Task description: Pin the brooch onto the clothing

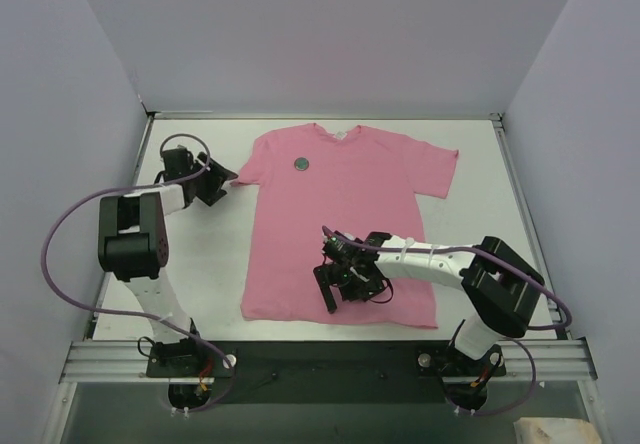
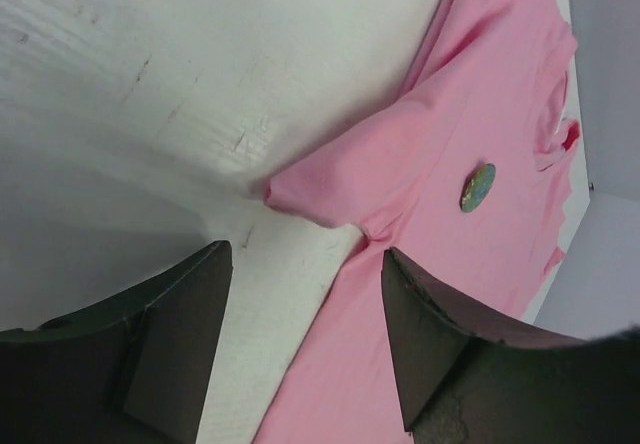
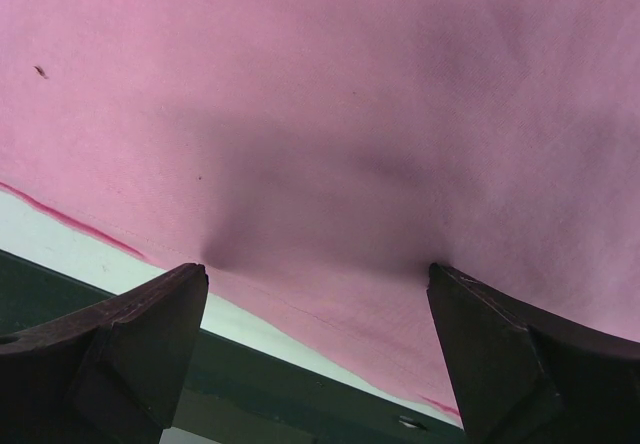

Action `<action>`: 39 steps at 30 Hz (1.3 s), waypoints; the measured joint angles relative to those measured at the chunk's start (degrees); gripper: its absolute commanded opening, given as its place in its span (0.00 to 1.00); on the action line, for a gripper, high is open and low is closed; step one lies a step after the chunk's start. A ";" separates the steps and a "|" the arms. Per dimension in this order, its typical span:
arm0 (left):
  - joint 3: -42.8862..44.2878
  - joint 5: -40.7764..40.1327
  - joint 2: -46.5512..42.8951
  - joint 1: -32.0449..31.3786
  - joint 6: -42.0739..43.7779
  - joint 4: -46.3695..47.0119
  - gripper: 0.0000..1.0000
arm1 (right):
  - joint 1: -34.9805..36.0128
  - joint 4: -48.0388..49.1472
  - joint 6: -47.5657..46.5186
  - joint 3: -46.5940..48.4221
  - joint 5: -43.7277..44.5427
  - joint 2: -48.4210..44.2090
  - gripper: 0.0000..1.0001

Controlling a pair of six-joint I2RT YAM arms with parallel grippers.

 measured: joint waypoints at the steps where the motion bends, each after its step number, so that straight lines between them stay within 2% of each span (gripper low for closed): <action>1: 0.66 0.79 1.73 -0.02 -0.09 0.46 0.68 | 0.00 -0.02 -0.11 0.00 0.00 0.02 0.98; 4: 1.55 3.13 4.83 -0.07 -1.31 3.39 0.65 | 0.04 -0.17 -0.22 0.20 0.04 0.31 0.98; 7: 1.55 3.19 5.86 -0.07 -1.97 6.10 0.58 | 0.04 -0.61 -0.35 0.66 0.07 0.74 0.98; 8: 1.55 3.23 6.23 -0.07 -2.23 6.80 0.48 | 0.04 -0.70 -0.35 0.72 0.09 0.79 0.98; 10: 1.57 3.28 7.04 -0.07 -2.62 8.02 0.40 | 0.04 -0.81 -0.37 0.85 0.09 0.92 0.98; 11: 1.62 3.23 7.54 -0.07 -2.73 8.41 0.31 | 0.04 -0.90 -0.39 0.92 0.09 1.01 0.98; 13: 1.95 3.61 8.66 -0.07 -3.02 9.11 0.20 | 0.04 -1.11 -0.42 1.16 0.07 1.27 0.98; 14: 2.36 3.69 9.35 -0.07 -2.95 9.35 0.09 | 0.04 -1.25 -0.44 1.36 0.07 1.49 0.98; 16: 3.19 3.52 10.08 -0.07 -2.86 9.27 0.01 | 0.04 -1.60 -0.46 1.68 0.04 1.81 0.98; 23: 8.41 1.16 10.47 -0.13 0.85 5.53 0.00 | 0.13 -2.38 -0.55 2.47 0.02 2.71 0.98; 29: 16.37 -4.11 8.39 -2.69 9.03 -1.29 0.00 | 0.33 -2.64 -0.59 2.73 0.07 2.99 0.98; 33: 24.41 -9.84 7.50 -10.32 16.87 -5.75 0.00 | 0.33 -2.95 -0.59 3.04 0.09 3.34 0.98; 39: 37.18 -16.87 9.44 -25.88 29.18 -13.75 0.02 | 0.37 -3.28 -0.59 3.37 0.09 3.65 0.98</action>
